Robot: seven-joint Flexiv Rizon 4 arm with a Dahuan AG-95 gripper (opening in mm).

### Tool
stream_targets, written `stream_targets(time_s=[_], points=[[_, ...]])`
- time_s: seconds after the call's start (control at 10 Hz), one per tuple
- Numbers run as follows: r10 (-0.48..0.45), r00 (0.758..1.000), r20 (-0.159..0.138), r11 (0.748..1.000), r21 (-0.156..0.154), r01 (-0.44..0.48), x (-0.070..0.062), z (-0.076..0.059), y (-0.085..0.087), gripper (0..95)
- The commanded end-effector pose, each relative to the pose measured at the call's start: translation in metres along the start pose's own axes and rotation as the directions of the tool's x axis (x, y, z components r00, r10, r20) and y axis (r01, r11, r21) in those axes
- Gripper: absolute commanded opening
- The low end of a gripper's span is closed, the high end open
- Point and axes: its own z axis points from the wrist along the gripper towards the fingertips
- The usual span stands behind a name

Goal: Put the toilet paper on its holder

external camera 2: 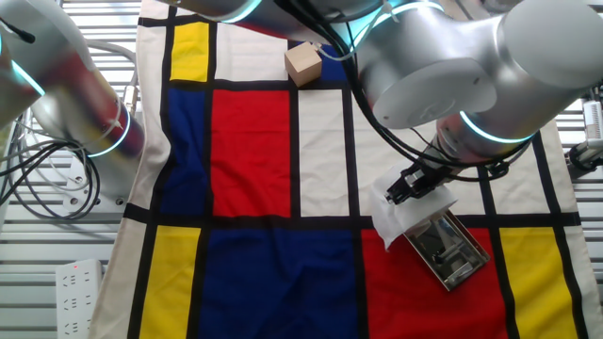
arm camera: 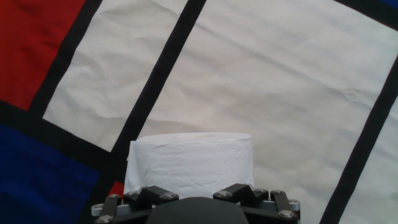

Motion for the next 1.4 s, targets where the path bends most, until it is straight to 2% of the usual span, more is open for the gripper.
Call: stream_targets(time_s=[0.1,0.2,0.5,0.8,1.4], points=[[0.036,0.999,-0.013,0.999,0.009,-0.036,0.0002,0.0008,0.0005,0.0],[0.053,0.998,-0.029,0.998,0.017,-0.053,0.0002,0.0008,0.0005,0.0],[0.045,0.998,-0.041,0.998,0.041,-0.043,0.0002,0.0008,0.0005,0.0],[-0.001,1.0,-0.014,0.998,0.055,0.002,0.0002,0.0008,0.0005,0.0],[-0.012,1.0,-0.011,0.999,0.053,0.013,0.0002,0.0008,0.0005,0.0]])
